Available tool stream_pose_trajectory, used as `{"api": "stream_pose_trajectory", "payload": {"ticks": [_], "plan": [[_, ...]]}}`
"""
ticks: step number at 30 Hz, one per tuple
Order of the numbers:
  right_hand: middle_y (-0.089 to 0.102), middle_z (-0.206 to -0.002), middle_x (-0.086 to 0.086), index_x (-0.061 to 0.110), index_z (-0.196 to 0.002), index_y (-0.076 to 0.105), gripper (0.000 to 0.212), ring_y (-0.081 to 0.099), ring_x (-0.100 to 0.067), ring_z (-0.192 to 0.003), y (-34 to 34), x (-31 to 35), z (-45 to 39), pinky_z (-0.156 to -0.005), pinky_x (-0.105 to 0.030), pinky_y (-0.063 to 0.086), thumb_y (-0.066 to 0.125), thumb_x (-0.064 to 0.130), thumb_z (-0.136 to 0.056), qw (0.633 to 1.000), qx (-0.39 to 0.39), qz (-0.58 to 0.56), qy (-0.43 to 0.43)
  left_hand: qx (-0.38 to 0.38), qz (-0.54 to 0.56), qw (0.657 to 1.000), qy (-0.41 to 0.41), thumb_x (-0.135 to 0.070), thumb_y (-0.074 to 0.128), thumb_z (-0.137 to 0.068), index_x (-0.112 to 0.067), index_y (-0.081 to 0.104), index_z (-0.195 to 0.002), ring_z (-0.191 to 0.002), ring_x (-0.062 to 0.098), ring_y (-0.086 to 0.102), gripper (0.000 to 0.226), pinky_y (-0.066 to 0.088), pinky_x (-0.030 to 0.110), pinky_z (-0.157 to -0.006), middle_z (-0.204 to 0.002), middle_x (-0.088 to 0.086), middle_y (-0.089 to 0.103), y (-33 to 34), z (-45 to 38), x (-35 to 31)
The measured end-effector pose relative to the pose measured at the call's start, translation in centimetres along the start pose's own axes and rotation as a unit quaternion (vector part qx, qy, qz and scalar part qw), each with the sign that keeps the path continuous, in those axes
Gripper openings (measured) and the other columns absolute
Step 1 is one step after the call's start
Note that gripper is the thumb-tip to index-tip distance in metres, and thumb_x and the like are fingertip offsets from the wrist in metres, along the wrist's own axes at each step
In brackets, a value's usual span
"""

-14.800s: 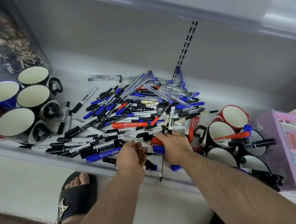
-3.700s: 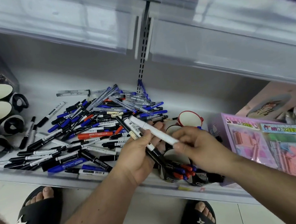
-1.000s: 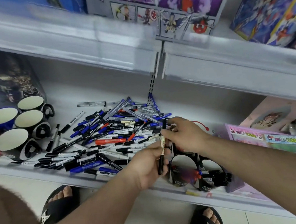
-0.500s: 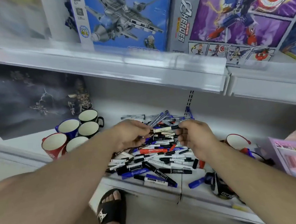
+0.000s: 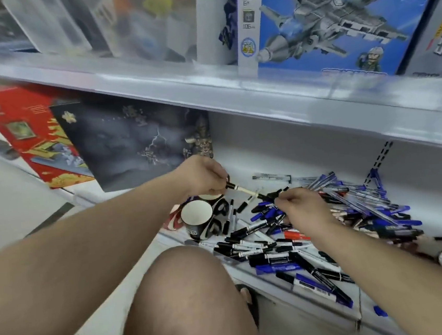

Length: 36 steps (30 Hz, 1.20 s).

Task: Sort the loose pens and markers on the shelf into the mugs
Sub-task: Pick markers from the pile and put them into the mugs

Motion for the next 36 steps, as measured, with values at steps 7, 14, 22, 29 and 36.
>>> {"api": "stream_pose_trajectory", "payload": {"ticks": [7,14,22,29,36], "plan": [[0.067,-0.084,-0.006,0.006,-0.095,0.068,0.017,0.060,-0.017,-0.065,2.5,-4.0,-1.5,-0.061,-0.029,0.046,0.060,0.021,-0.095,0.997,0.025,0.019,0.076,-0.142,-0.222,0.965,-0.007,-0.017,0.065,-0.082,-0.036,0.066,-0.071,-0.075,0.017,0.066,0.022,0.055,0.031,-0.070,-0.084,-0.012,0.068,-2.2,-1.0,7.5],[0.071,-0.086,-0.007,0.014,-0.091,0.069,0.013,0.063,-0.019,-0.067,1.5,-7.3,-1.7,-0.067,-0.035,0.050,0.059,0.022,-0.096,0.993,0.011,0.029,0.117,-0.256,-0.184,0.949,0.007,-0.013,0.057,-0.085,-0.023,0.073,-0.087,-0.070,0.031,0.068,0.019,0.055,0.039,-0.075,-0.081,0.006,0.073,-2.0,-1.5,9.6],[0.070,-0.088,-0.009,0.015,-0.089,0.069,0.012,0.064,-0.021,-0.070,0.8,-9.3,-1.2,-0.065,-0.035,0.049,0.060,0.020,-0.095,0.988,-0.011,0.024,0.151,-0.219,-0.287,0.932,0.029,-0.010,0.056,-0.091,-0.013,0.070,-0.112,-0.095,0.029,0.063,0.026,0.049,0.034,-0.076,-0.107,0.009,0.070,0.7,-3.2,13.0],[0.071,-0.085,-0.008,0.015,-0.089,0.069,0.011,0.066,-0.023,-0.071,-1.4,-11.2,-0.4,-0.081,-0.046,0.055,0.061,0.019,-0.095,0.986,-0.025,0.038,0.161,-0.105,-0.340,0.935,0.004,-0.016,0.061,-0.089,-0.018,0.056,-0.135,-0.107,0.031,0.063,0.046,0.053,0.037,-0.085,-0.123,0.012,0.065,3.6,-4.6,15.3],[0.070,-0.087,0.002,0.018,-0.088,0.070,0.012,0.066,-0.016,-0.075,-4.2,-12.6,-0.4,-0.070,-0.031,0.048,0.060,0.019,-0.094,0.984,-0.023,0.135,0.116,-0.076,-0.374,0.918,0.111,-0.030,0.069,-0.085,-0.018,0.048,-0.139,-0.112,0.029,0.059,0.059,0.051,0.039,-0.088,-0.138,0.008,0.054,3.9,-4.9,9.6]]}}
Point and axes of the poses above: each hand's wrist, its own z-axis away from the middle knuckle, its own y-axis out of the palm, x = y × z, the point moved 5 cm from there along -z, towards the middle knuckle
